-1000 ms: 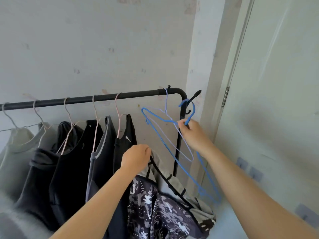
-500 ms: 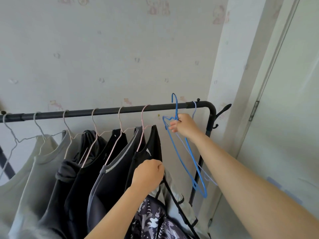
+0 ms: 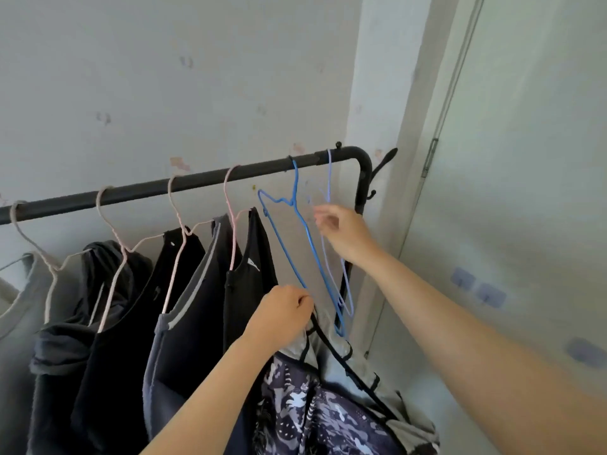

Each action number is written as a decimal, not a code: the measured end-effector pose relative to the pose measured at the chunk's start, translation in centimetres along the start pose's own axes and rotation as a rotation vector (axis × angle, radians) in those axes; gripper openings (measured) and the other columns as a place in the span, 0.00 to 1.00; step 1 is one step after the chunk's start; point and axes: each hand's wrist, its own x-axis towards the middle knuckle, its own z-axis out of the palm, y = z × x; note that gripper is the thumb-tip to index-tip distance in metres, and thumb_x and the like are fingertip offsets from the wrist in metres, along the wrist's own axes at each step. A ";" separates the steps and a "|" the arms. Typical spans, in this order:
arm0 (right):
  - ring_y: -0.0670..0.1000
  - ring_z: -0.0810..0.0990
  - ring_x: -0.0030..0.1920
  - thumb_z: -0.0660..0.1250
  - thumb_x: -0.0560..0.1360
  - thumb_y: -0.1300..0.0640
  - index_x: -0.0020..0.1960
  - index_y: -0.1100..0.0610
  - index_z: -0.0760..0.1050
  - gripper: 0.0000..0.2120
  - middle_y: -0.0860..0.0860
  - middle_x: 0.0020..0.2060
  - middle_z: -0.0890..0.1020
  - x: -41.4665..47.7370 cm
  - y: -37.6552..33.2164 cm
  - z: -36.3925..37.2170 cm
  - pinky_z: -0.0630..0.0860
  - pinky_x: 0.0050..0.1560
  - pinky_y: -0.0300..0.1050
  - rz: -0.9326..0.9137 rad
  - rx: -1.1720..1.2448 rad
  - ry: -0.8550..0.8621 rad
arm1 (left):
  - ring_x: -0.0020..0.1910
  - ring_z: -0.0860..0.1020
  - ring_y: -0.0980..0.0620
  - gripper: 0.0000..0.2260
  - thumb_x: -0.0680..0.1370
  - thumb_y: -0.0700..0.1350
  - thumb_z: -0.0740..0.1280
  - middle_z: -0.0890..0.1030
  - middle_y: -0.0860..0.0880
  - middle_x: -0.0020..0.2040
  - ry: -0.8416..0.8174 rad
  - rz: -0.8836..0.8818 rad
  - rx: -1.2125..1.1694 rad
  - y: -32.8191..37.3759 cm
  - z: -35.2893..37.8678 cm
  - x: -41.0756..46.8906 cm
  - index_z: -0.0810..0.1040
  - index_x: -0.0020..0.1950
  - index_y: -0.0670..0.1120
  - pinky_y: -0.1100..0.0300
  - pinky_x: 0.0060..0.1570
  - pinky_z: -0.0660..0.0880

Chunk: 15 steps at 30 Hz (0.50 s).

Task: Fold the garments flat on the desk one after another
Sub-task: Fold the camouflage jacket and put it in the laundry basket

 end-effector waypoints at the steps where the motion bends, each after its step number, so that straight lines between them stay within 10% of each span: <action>1: 0.44 0.77 0.57 0.60 0.81 0.60 0.65 0.55 0.74 0.14 0.47 0.58 0.79 -1.1 0.4 -0.9 0.71 0.60 0.37 -0.018 0.001 0.056 | 0.26 0.61 0.52 0.16 0.77 0.39 0.57 0.67 0.46 0.22 -0.014 0.019 0.001 0.3 0.5 0.1 0.60 0.30 0.44 0.58 0.28 0.60; 7: 0.45 0.78 0.47 0.63 0.77 0.66 0.53 0.59 0.80 0.09 0.49 0.47 0.82 -13.4 8.0 -5.4 0.71 0.50 0.26 0.230 -0.047 0.313 | 0.26 0.63 0.50 0.17 0.77 0.38 0.57 0.63 0.49 0.24 -0.211 0.110 -0.064 2.4 6.5 -1.1 0.59 0.29 0.46 0.61 0.27 0.60; 15: 0.56 0.66 0.70 0.61 0.77 0.67 0.74 0.56 0.61 0.27 0.55 0.71 0.65 -35.8 19.1 -7.2 0.70 0.65 0.48 1.068 -0.208 -0.183 | 0.26 0.62 0.52 0.19 0.79 0.38 0.57 0.63 0.51 0.25 -0.388 0.309 -0.092 8.3 13.5 -4.2 0.61 0.27 0.47 0.61 0.28 0.58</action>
